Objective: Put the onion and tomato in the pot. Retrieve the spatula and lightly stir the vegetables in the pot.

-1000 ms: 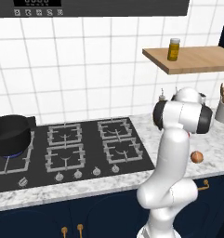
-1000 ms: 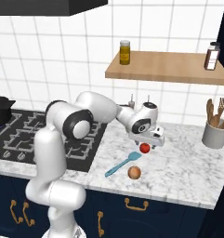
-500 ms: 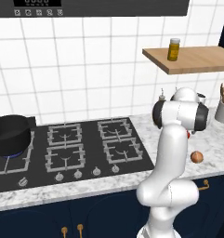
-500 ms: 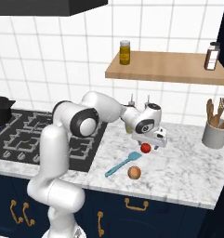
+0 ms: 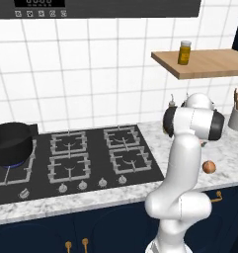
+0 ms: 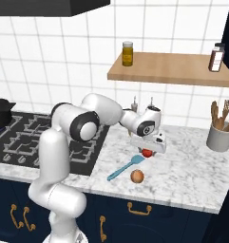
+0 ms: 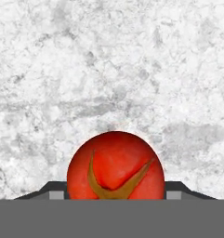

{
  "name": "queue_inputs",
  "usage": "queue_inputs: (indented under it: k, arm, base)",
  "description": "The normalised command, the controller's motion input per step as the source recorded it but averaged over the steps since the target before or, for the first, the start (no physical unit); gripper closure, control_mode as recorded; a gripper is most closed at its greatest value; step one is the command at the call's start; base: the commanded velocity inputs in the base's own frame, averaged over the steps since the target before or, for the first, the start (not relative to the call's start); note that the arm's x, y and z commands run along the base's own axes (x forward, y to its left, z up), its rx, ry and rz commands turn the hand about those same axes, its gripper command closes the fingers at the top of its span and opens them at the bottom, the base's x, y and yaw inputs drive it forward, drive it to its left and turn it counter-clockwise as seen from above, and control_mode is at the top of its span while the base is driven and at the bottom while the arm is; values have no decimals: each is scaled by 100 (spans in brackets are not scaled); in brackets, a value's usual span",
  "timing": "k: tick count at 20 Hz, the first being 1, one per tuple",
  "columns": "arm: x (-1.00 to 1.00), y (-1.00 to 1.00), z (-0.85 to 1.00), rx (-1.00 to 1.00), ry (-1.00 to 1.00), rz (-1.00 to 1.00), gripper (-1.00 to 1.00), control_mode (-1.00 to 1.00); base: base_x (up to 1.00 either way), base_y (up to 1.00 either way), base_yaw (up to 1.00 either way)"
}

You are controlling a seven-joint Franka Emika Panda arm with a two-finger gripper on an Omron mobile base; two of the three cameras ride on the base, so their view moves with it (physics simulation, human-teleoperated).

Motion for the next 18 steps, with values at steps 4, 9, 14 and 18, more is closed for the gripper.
queue_inputs:
  k: [4,9,14,18]
  arm:
    - [-4,1,0,0,0,0,100,-100]
    - [-39,80,19,1,0,12,100,-100]
    - [-41,91,37,3,-9,11,100,-100]
    - [-64,30,29,12,-28,2,100,-100]
  base:
    - [0,0,0]
    - [0,0,0]
    - [0,0,0]
    - [0,0,0]
